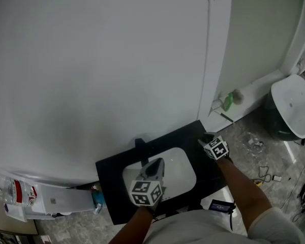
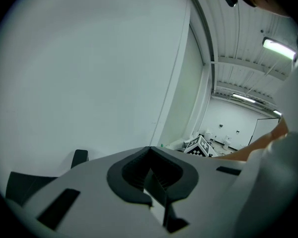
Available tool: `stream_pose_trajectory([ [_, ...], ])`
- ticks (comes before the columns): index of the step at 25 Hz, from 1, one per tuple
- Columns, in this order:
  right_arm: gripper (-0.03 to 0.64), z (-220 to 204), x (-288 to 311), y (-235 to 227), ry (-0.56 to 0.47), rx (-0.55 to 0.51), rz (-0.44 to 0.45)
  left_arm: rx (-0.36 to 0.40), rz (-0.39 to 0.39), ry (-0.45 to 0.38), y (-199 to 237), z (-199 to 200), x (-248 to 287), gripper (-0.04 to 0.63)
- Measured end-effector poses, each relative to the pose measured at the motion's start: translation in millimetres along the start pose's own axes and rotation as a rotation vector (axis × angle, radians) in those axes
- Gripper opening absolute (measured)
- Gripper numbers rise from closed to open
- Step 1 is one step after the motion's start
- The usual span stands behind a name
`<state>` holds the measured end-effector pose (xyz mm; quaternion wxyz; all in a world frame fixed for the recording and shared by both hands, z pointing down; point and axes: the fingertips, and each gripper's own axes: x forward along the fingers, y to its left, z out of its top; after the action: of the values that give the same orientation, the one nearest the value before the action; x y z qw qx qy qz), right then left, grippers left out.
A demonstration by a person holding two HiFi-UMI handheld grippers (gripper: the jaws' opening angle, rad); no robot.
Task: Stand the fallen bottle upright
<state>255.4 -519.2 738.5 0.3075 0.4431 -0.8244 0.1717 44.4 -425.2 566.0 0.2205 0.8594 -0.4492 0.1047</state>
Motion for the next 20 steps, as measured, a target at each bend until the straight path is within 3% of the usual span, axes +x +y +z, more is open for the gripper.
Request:
stream_pose_trajectory([
  [4,0.140,1,-1,1,0.023,0.004,0.040,0.021,-0.021,0.002,-9,6,4,0.008],
  [11,0.111,24,-62,16,-0.051,0.032,-0.051,0.044,-0.043,-0.040,-13,26,4,0.008],
  [15,0.065,89,-111,44,-0.206,-0.012,-0.078,0.056,-0.053,-0.099,-17,56,0,0.008],
  [20,0.013,195,-168,93,-0.433,-0.050,-0.010,0.086,-0.054,-0.188,-24,112,-3,0.008],
])
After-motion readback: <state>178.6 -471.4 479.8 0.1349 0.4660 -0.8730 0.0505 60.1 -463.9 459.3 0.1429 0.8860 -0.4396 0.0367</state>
